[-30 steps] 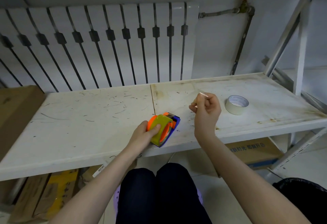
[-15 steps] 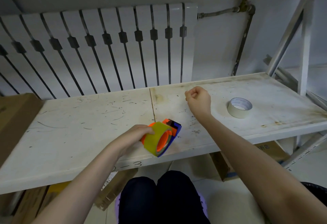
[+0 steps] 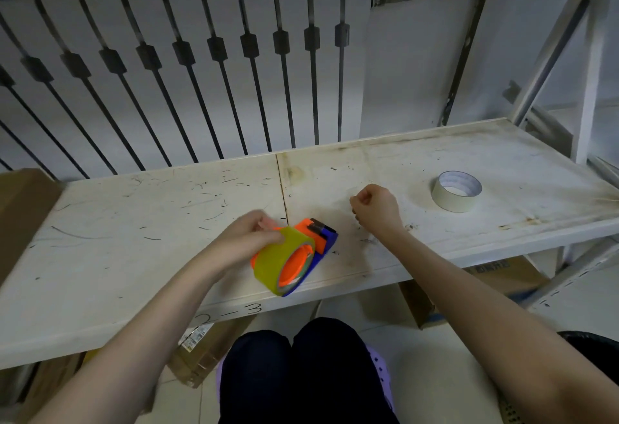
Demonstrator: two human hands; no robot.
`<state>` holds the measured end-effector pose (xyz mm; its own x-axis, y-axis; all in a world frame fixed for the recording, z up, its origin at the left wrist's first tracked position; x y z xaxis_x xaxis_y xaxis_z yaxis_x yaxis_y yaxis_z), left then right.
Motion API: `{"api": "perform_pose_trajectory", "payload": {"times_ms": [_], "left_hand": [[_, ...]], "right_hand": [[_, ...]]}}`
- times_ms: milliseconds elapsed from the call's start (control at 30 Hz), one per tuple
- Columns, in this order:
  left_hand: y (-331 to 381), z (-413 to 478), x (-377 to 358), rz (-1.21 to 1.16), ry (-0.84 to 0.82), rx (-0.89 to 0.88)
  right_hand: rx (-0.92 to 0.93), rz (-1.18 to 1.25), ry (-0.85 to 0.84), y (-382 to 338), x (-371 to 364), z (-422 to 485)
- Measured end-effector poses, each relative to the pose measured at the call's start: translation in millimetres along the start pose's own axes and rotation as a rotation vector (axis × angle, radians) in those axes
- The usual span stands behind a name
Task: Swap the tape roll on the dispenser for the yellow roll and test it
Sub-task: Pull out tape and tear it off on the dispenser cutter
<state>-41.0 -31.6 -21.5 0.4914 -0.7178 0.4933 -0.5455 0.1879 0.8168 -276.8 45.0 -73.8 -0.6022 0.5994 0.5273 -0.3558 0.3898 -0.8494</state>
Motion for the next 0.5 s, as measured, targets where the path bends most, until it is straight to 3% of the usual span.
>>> {"api": "perform_pose_trajectory", "payload": {"times_ms": [67,133,233,500], "left_hand": [[17.6,2.1,-6.4,0.150,0.081,-0.130],[32.0,6.1,-18.0,0.367,0.035,-0.220],[38.7,11.8,-28.6,0.748,-0.051,-0.213],[42.3,9.3,-33.6,0.958,-0.120,-0.301]], "right_hand": [[-0.011,0.005,0.000,5.1,-1.1,-0.2],[-0.018,0.007,-0.005,8.3,-1.4,-0.8],[-0.014,0.001,-0.005,9.9,-1.6,-1.0],[-0.012,-0.005,-0.005,10.8,-4.3,5.0]]}}
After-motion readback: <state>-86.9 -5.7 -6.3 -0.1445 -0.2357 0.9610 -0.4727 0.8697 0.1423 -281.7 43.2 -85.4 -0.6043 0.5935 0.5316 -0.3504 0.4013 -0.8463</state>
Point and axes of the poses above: each hand's wrist, its own z-axis towards the middle knuckle, its own x-axis out of the back of the hand, y = z × x, the point moved 3 cm from there along z, towards the middle knuckle, and after that the axes turned 3 degrees about -y, right-handed, at the moved point
